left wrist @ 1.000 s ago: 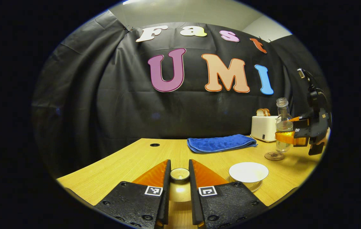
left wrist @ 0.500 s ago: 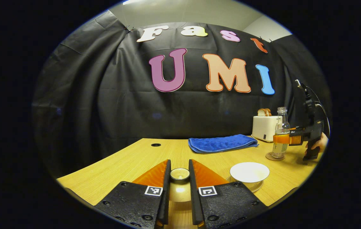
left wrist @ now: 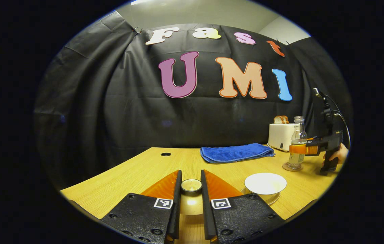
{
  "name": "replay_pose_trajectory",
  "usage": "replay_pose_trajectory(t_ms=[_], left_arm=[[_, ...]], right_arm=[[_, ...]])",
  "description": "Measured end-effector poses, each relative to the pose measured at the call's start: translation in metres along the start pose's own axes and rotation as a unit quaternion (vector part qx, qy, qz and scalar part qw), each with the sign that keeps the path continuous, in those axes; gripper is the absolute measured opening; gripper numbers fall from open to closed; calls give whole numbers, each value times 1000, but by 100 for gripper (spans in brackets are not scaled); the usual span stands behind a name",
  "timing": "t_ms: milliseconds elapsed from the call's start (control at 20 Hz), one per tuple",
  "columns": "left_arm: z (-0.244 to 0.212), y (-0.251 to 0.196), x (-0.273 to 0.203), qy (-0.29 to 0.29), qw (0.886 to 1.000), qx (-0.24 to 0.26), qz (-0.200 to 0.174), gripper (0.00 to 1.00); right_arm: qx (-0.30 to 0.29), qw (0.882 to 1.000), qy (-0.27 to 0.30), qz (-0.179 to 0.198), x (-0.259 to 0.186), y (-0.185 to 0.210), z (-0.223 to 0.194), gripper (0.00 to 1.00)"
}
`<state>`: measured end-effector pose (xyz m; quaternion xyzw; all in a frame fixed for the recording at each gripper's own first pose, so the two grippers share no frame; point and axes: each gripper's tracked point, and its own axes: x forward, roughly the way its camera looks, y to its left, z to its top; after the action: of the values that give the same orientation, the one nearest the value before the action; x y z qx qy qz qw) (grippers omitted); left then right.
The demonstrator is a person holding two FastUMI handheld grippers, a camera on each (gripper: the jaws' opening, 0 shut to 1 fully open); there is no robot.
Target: Open the teacup lid with one hand, grasp the water bottle and pour water into the teacup with the other hand; after pouring, place the water bottle on the coaster and then close the teacup lid.
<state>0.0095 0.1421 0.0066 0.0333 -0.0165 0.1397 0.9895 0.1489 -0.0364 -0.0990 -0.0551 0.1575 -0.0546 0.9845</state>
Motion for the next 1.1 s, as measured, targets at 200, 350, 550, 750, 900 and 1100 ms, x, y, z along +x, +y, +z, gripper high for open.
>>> replay_pose_trajectory(t_ms=[200, 350, 550, 750, 900, 1100], left_arm=[[-1, 0, -1, 0, 1000, 0, 0, 26], [0, -1, -1, 0, 1000, 0, 0, 26], [-1, 0, -1, 0, 1000, 0, 0, 26], [-1, -3, 0, 0, 1000, -1, -4, 26], [0, -6, 0, 0, 1000, 0, -7, 26], [-1, -14, 4, 0, 1000, -1, -22, 26]], right_arm=[[8, 1000, -3, 2, -4, -5, 1, 87], [12, 1000, -10, 0, -8, -7, 4, 89], [26, 1000, -7, 2, -17, -11, 0, 89], [28, 1000, -10, 3, -32, -11, -7, 84], [24, 1000, -17, 5, -46, -11, -9, 89], [19, 999, -26, 9, -68, -9, -13, 89]])
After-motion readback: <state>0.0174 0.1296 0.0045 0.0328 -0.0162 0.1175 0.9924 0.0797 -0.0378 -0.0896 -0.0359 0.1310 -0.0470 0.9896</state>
